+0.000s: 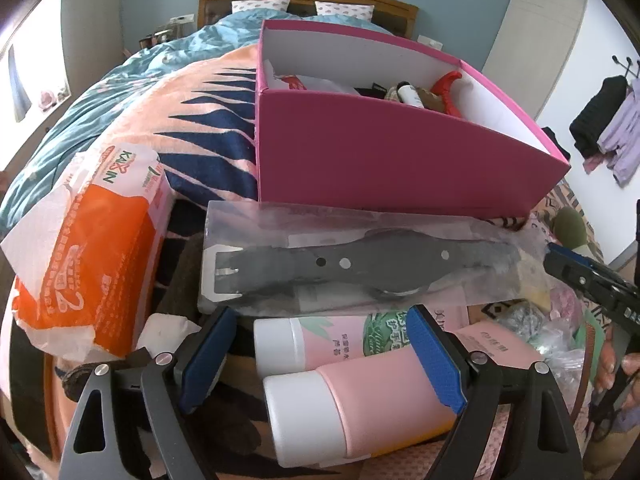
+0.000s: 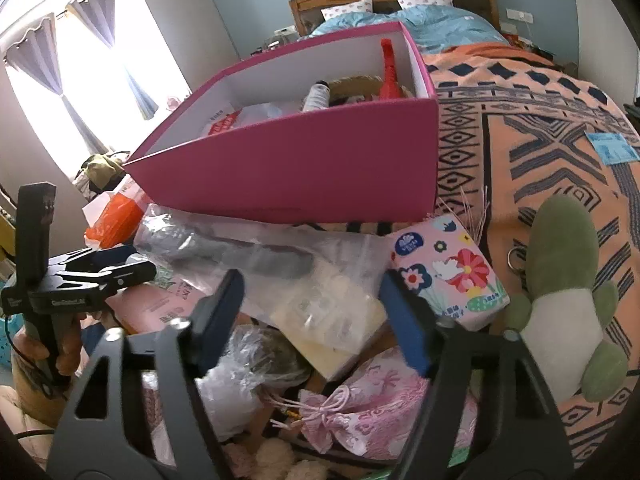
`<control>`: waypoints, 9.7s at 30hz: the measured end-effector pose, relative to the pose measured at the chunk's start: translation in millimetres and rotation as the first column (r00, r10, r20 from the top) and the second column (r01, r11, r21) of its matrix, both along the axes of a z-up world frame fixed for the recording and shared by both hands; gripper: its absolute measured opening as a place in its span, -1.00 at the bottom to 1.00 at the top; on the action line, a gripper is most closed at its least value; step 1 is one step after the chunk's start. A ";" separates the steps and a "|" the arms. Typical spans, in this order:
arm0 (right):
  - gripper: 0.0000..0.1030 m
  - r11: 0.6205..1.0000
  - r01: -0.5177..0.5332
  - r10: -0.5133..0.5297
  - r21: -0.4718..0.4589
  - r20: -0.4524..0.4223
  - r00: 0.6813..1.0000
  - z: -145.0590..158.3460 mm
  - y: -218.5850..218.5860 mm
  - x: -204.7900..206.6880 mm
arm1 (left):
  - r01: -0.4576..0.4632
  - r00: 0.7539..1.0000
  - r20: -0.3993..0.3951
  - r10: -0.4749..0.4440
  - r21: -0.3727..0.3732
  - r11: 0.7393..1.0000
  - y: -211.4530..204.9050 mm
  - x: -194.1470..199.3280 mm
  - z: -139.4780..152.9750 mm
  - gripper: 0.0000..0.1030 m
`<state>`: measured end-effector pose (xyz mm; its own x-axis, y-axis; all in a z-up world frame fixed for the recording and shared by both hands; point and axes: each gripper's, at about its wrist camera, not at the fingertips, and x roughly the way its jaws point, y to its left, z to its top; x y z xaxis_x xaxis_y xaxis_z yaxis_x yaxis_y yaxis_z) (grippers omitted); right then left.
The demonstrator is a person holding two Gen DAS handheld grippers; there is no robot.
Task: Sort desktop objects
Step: 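Carry the bagged black strap to the pink box with left tool while right carries plastic, then lower both held items into the pink box and open both tools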
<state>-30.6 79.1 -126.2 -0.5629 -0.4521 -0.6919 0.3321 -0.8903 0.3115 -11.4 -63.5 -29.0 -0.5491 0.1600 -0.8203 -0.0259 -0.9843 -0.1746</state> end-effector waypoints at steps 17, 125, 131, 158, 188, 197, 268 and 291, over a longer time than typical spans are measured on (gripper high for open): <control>-0.75 1.000 -0.028 0.028 0.001 0.004 1.000 -7.3 -4.9 -3.6 | 0.028 1.000 0.010 -0.029 0.030 0.999 -2.9 -4.4 0.5 0.74; -0.86 0.995 -0.097 0.093 -0.006 -0.232 0.968 63.4 -0.1 28.2 | 0.136 0.984 -0.129 -0.123 0.098 0.986 15.1 3.7 55.2 -0.14; -0.86 0.994 -0.112 0.110 0.003 -0.245 0.963 69.6 -3.8 29.2 | 0.142 0.980 -0.151 -0.127 0.096 0.985 15.2 6.4 62.3 -0.14; -0.86 0.986 -0.164 0.162 0.023 -0.332 0.929 103.3 -14.9 34.6 | 0.158 0.963 -0.234 -0.133 0.090 0.983 12.2 18.5 91.8 -0.14; -0.86 0.977 -0.205 0.213 0.064 -0.395 0.894 129.5 -28.7 28.1 | 0.152 0.946 -0.297 -0.128 0.061 0.986 9.0 18.2 116.2 -0.14; -0.86 0.975 -0.209 0.220 0.072 -0.415 0.883 137.0 -31.9 22.5 | 0.142 0.942 -0.312 -0.119 0.052 0.988 6.0 14.1 121.7 -0.14; -0.87 0.983 -0.179 0.159 -0.035 -0.319 0.934 123.8 -32.9 -73.1 | 0.035 0.966 -0.257 -0.031 0.011 0.999 -7.7 -64.3 103.3 -0.20; -0.72 0.990 -0.003 0.030 0.144 -0.186 0.982 65.8 6.8 -81.8 | 0.064 0.975 -0.212 -0.067 -0.025 0.998 9.6 -64.4 88.2 -0.20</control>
<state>-112.4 85.9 -60.4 -0.6817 -0.3667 -0.6330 0.3872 -0.9150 0.1131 -75.9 -53.9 59.3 -0.6999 0.1876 -0.6892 -0.1250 -0.9822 -0.1404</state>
